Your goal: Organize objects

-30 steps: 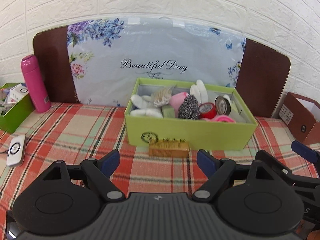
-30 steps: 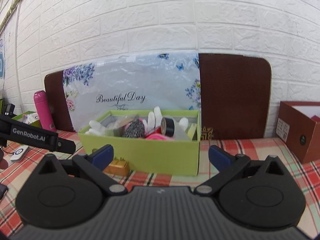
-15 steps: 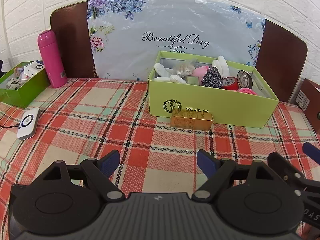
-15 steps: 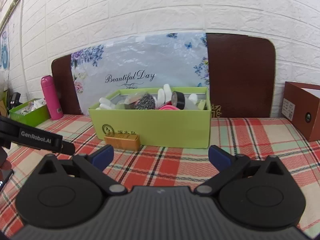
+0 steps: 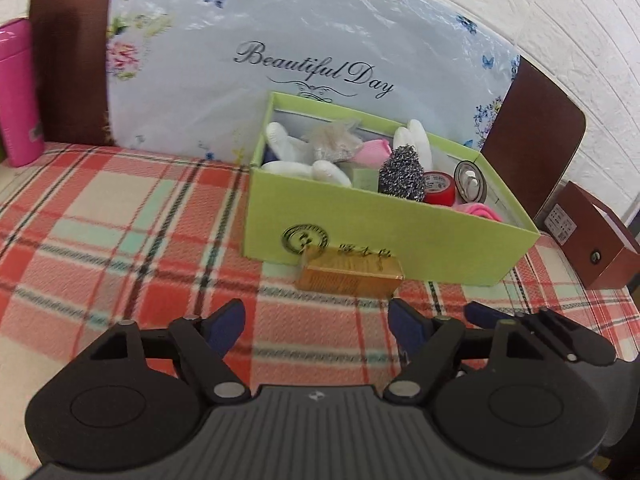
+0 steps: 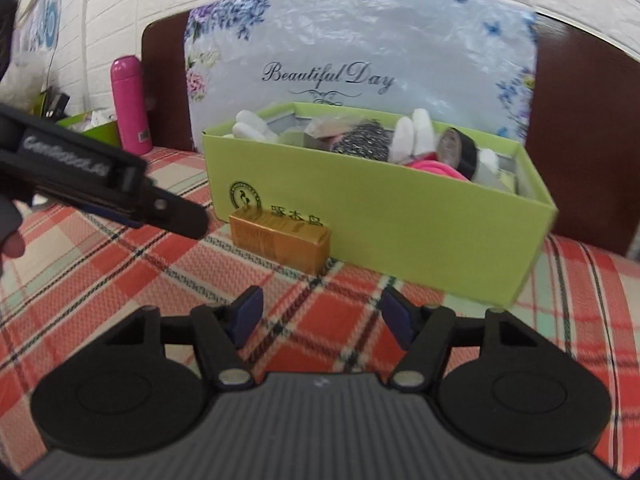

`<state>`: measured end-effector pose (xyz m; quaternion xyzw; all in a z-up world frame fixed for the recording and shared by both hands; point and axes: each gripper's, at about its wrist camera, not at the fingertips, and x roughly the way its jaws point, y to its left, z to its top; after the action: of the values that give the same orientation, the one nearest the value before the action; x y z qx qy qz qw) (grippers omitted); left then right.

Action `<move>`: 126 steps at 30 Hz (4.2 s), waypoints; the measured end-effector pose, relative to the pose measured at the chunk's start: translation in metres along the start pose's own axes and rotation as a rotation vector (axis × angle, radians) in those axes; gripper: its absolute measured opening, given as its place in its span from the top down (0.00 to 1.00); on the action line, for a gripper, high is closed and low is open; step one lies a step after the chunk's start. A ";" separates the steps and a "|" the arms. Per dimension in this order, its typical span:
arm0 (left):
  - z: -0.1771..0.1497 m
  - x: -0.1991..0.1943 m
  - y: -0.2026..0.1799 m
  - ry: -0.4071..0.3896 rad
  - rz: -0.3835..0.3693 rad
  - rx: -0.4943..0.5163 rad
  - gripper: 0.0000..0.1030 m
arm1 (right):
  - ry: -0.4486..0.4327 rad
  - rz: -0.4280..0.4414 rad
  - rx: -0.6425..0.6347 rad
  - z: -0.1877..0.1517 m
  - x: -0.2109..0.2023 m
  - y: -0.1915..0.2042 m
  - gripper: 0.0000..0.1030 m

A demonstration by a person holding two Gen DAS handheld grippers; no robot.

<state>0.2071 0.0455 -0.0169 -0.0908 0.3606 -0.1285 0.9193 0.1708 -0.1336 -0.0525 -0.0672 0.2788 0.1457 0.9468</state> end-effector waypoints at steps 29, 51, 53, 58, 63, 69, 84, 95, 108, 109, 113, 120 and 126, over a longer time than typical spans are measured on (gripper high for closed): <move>-0.043 -0.028 0.051 0.128 -0.053 -0.235 0.27 | 0.041 0.237 -0.144 -0.017 0.005 0.048 0.34; -0.019 0.003 0.034 0.195 -0.037 -0.250 0.64 | 0.084 0.161 -0.090 -0.017 0.013 0.077 0.75; -0.022 0.000 0.028 0.192 -0.036 -0.234 0.64 | 0.086 0.143 -0.094 -0.018 0.010 0.077 0.75; -0.021 -0.018 0.010 0.157 -0.055 -0.209 0.65 | 0.043 0.120 -0.081 -0.017 -0.009 0.069 0.75; 0.005 -0.046 -0.026 0.052 -0.099 -0.129 0.65 | -0.090 0.023 -0.095 0.003 -0.037 0.055 0.75; 0.051 -0.051 -0.063 -0.037 -0.157 -0.055 0.65 | -0.205 -0.068 -0.082 0.040 -0.047 0.020 0.75; 0.123 0.038 -0.083 -0.069 -0.190 -0.015 0.32 | -0.256 -0.149 -0.077 0.076 0.021 -0.049 0.62; 0.079 0.017 -0.040 -0.148 -0.005 -0.059 0.16 | -0.200 -0.178 -0.001 0.026 0.007 -0.042 0.00; 0.036 -0.077 -0.061 -0.218 0.321 0.059 0.09 | -0.094 -0.170 0.179 0.016 -0.078 -0.033 0.00; 0.029 -0.082 -0.063 -0.215 0.334 0.068 0.09 | -0.092 -0.175 0.189 0.014 -0.085 -0.030 0.00; 0.006 -0.098 -0.066 -0.196 0.355 0.057 0.07 | -0.081 -0.204 0.210 0.002 -0.107 -0.023 0.00; -0.025 -0.113 -0.073 -0.161 0.367 0.104 0.07 | -0.045 -0.274 0.247 -0.018 -0.132 -0.018 0.00; -0.045 -0.119 -0.078 -0.127 0.340 0.130 0.07 | -0.044 -0.303 0.268 -0.027 -0.149 -0.016 0.00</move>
<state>0.0785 0.0042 0.0471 0.0229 0.3030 0.0117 0.9527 0.0428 -0.1902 0.0072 0.0215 0.2615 -0.0353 0.9643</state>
